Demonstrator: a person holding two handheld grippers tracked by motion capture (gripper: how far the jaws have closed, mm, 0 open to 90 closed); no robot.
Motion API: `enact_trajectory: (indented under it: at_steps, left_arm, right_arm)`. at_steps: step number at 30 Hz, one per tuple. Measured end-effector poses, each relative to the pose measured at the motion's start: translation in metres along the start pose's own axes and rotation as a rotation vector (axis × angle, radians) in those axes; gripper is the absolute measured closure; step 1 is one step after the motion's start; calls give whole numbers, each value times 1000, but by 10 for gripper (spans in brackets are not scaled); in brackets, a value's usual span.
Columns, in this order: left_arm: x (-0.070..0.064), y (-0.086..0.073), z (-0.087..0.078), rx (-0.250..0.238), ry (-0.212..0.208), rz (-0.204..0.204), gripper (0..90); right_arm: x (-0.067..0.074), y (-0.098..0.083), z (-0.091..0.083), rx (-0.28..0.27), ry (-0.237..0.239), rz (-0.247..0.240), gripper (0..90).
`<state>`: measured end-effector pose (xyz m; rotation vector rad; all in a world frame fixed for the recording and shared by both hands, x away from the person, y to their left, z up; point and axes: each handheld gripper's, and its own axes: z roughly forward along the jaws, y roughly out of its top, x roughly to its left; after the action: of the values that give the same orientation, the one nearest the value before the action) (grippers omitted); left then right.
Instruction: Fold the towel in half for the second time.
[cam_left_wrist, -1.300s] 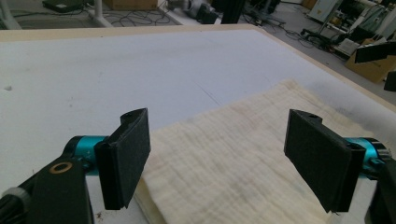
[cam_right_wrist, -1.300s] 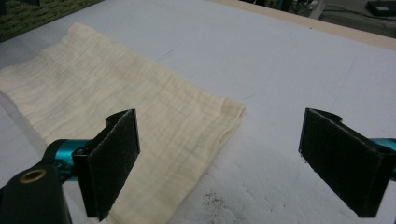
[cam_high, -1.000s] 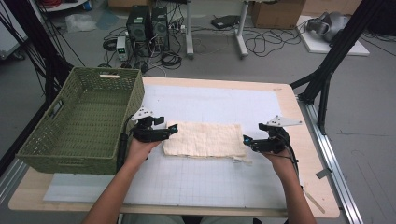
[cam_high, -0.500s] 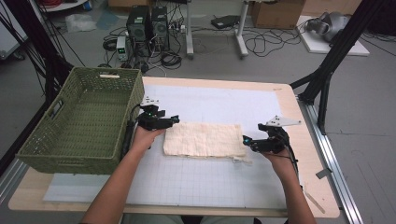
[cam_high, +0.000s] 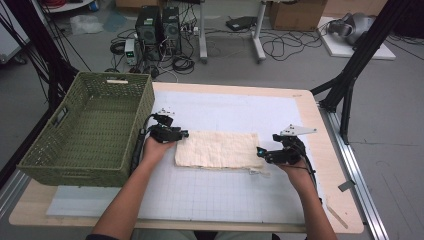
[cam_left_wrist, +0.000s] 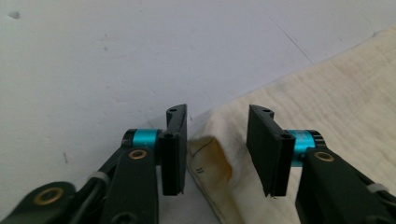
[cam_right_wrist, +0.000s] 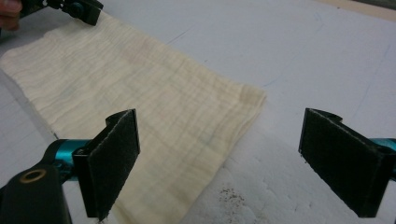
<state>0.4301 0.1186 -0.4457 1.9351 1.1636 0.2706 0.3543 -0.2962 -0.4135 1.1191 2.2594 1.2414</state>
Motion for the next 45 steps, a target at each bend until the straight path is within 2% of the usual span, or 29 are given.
enact_trajectory:
  at_steps: [4, 7, 11, 15, 19, 21, 25, 28, 32, 35, 38, 40, 43, 45]
  left_arm:
    - [-1, 1, -2, -11, -7, 21, 781]
    - [-4, 2, -4, -24, -6, 45, 822]
    - [-5, 3, -6, -31, -4, 58, 835]
    - [-5, 2, -6, -45, -10, 54, 840]
    - [-5, -1, -6, -51, -14, 57, 844]
    - [-5, -2, -7, -58, -13, 57, 844]
    - [-4, -3, -8, -64, -17, 37, 844]
    - [-4, -3, -8, -60, -13, 33, 844]
    - [-5, -4, -7, -56, -16, 33, 844]
    - [-5, -5, -6, -50, -13, 33, 845]
    - [-4, -6, -6, -51, -14, 35, 847]
    - [-4, -6, -6, -48, -12, 34, 848]
    - [-3, -7, -6, -54, -14, 30, 849]
    - [-3, -7, -8, -59, -15, 27, 851]
  right_arm:
    - [-2, -1, 5, 19, 6, 11, 120]
    - [-8, -2, 8, 20, 6, 45, 128]
    - [-14, 1, 14, 35, -14, 61, 147]
    - [-18, 7, 24, 41, -20, 67, 168]
    - [-21, 16, 35, 62, -26, 69, 228]
    - [-21, 22, 38, 53, -36, 70, 332]
    - [-24, 30, 49, 77, -52, 67, 439]
    - [-27, 31, 60, 126, -54, 80, 465]
    - [-27, 26, 71, 187, -71, 66, 494]
    - [-27, 24, 76, 198, -73, 74, 502]
    - [-26, 24, 78, 197, -79, 53, 514]
    - [-26, 25, 78, 203, -76, 40, 585]
    - [-26, 25, 77, 210, -34, 32, 754]
    - [-25, 26, 77, 214, -20, 21, 802]
